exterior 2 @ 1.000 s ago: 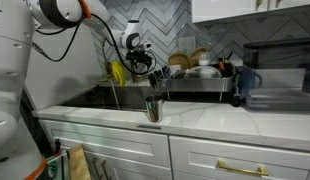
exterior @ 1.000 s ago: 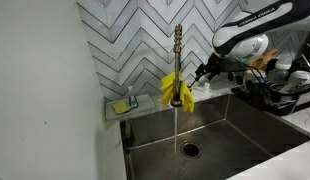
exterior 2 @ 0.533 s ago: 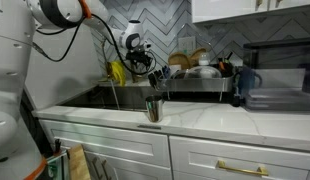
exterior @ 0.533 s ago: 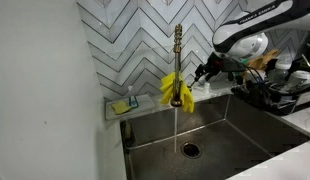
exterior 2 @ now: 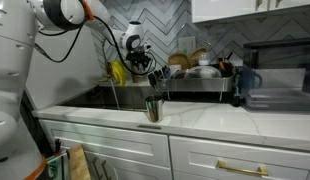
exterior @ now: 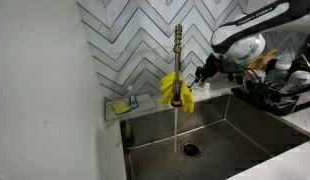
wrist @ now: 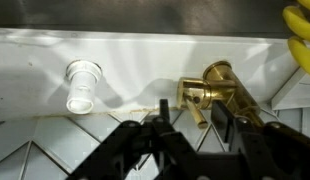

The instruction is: Turn the tap on using the tap faucet

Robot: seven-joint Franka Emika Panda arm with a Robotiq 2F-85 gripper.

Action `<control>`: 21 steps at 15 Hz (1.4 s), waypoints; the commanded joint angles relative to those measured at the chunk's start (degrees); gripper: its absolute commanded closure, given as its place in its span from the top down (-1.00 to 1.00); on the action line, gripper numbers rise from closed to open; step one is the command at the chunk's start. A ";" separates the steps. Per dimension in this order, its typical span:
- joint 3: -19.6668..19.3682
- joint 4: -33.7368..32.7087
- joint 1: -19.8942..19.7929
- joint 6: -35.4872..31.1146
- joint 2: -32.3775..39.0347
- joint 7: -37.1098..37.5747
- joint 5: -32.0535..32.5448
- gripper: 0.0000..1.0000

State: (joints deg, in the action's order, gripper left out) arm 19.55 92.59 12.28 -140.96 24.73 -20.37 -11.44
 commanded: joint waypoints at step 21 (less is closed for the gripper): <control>1.66 -1.52 -1.02 1.55 1.73 -2.33 -1.58 -0.94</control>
State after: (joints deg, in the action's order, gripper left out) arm 20.80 89.74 12.06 -140.90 27.24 -21.70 -12.27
